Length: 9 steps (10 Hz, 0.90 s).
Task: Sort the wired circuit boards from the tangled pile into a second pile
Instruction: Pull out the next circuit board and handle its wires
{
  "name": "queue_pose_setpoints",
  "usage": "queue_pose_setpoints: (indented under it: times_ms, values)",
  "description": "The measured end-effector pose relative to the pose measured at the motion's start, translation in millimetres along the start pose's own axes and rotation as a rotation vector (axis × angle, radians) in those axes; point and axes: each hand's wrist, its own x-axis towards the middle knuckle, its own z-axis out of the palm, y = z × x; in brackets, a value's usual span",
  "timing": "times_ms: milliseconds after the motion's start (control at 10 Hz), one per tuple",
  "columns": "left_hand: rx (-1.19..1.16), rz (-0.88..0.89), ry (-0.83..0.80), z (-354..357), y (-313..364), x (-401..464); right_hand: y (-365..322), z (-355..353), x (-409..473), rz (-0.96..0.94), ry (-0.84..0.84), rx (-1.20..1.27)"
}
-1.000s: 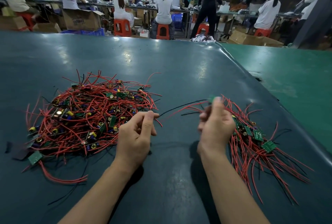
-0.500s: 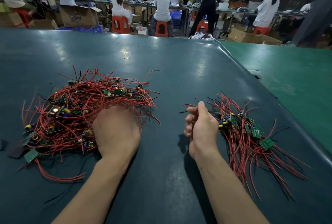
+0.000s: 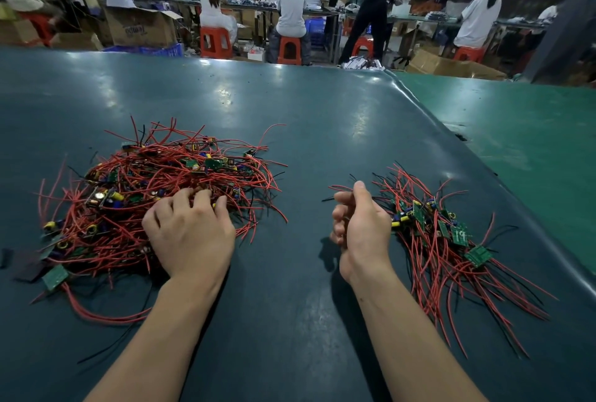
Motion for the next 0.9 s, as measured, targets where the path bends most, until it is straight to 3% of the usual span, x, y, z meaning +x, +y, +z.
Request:
queue_pose_setpoints:
  times_ms: [500, 900]
  values:
    - [0.092, -0.012, -0.124, -2.8, 3.5, -6.6, 1.1, 1.2, 0.1, 0.009, -0.023, -0.007]
    - [0.013, -0.021, -0.126, -0.5, 0.2, 4.0, 0.6, 0.9, -0.7, 0.012, -0.028, 0.003]
